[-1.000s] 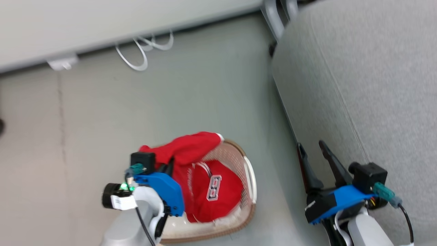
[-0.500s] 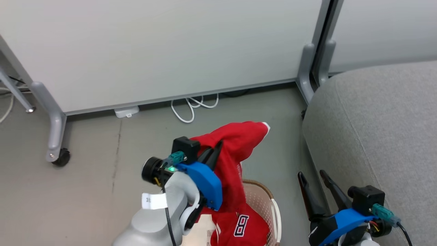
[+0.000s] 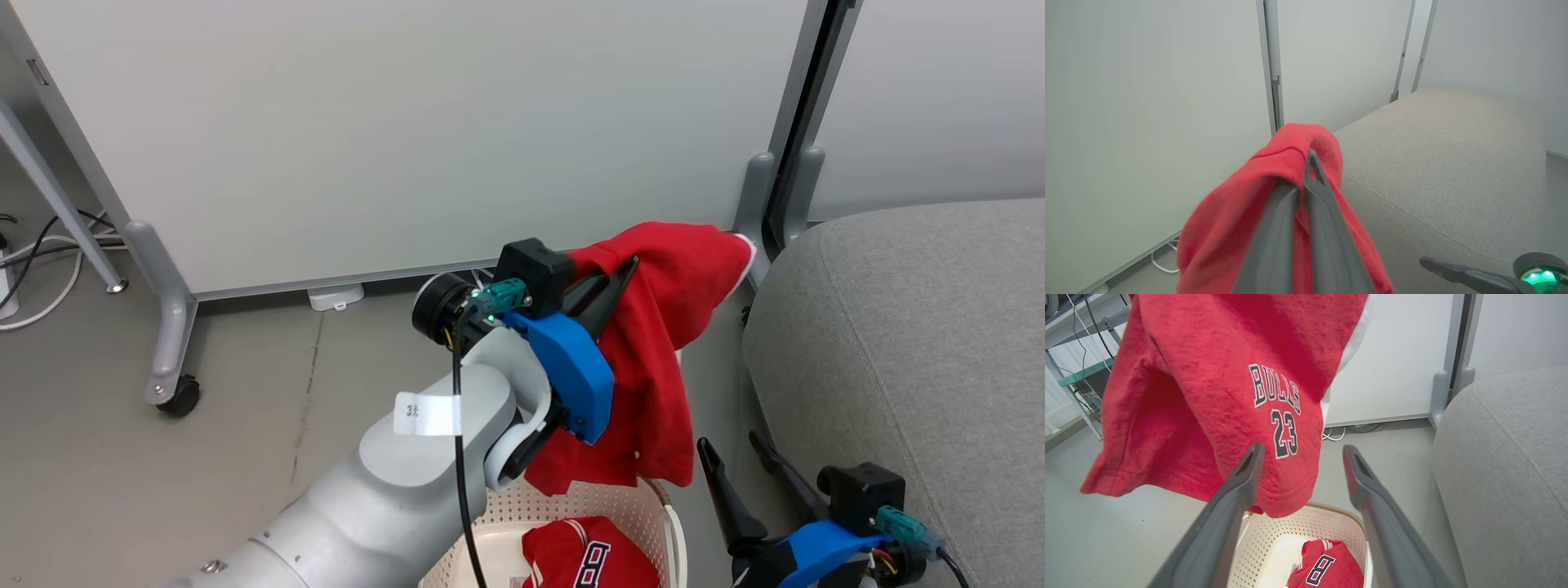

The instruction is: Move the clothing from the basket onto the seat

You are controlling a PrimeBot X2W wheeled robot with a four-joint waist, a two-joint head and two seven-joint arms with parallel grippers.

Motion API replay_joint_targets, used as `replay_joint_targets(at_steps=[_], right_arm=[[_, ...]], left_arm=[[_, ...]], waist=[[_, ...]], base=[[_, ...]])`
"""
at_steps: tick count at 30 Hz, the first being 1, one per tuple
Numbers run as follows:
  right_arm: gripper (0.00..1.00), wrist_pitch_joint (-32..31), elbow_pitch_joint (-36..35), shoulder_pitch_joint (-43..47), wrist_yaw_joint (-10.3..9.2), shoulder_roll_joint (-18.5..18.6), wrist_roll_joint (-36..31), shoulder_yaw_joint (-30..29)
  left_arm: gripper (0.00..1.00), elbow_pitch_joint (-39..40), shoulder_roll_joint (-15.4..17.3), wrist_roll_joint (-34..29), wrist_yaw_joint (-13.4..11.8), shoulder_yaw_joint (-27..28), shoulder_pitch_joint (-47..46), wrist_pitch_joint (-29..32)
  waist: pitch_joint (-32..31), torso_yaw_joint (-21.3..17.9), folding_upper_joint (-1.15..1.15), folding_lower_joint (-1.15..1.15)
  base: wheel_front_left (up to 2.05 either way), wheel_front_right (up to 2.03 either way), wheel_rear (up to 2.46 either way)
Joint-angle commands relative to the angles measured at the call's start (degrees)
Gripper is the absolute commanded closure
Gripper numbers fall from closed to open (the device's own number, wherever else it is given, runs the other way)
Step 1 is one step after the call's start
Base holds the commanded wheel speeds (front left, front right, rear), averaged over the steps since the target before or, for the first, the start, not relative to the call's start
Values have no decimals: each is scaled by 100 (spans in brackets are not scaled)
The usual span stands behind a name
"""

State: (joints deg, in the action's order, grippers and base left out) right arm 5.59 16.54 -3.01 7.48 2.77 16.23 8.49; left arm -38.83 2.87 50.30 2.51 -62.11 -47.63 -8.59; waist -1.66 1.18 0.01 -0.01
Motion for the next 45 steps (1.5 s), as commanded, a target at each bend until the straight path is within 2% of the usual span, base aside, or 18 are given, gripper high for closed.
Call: replay_joint_targets(at_steps=[1, 15, 26, 34, 45], right_arm=[[0, -25, -38, 105, 3, 21, 7, 18], [0, -68, -134, 89, 3, 21, 63, 165], [0, -180, -55, -338, 3, 21, 120, 613], [0, -263, 363, -1061, 3, 21, 48, 917], [0, -180, 1307, -1927, 3, 20, 238, 1119]], left_arm=[[100, 36, 3, 92, -59, -90, -155, 16], [100, 1, 2, 777, -254, -791, -337, -167], [100, -92, 2, 1024, -302, -1013, -474, -272], [100, -85, 2, 1091, -278, -1085, -529, -288], [100, 2, 0, 1094, -244, -1132, -542, -265]], waist=[[-18, -7, -1, 1], [9, -126, -1, 1], [52, -194, -1, 1], [64, -216, -1, 1], [25, -159, -1, 1]], base=[[0, 0, 0], [0, 0, 0], [0, 0, 0], [0, 0, 0], [0, 0, 0]])
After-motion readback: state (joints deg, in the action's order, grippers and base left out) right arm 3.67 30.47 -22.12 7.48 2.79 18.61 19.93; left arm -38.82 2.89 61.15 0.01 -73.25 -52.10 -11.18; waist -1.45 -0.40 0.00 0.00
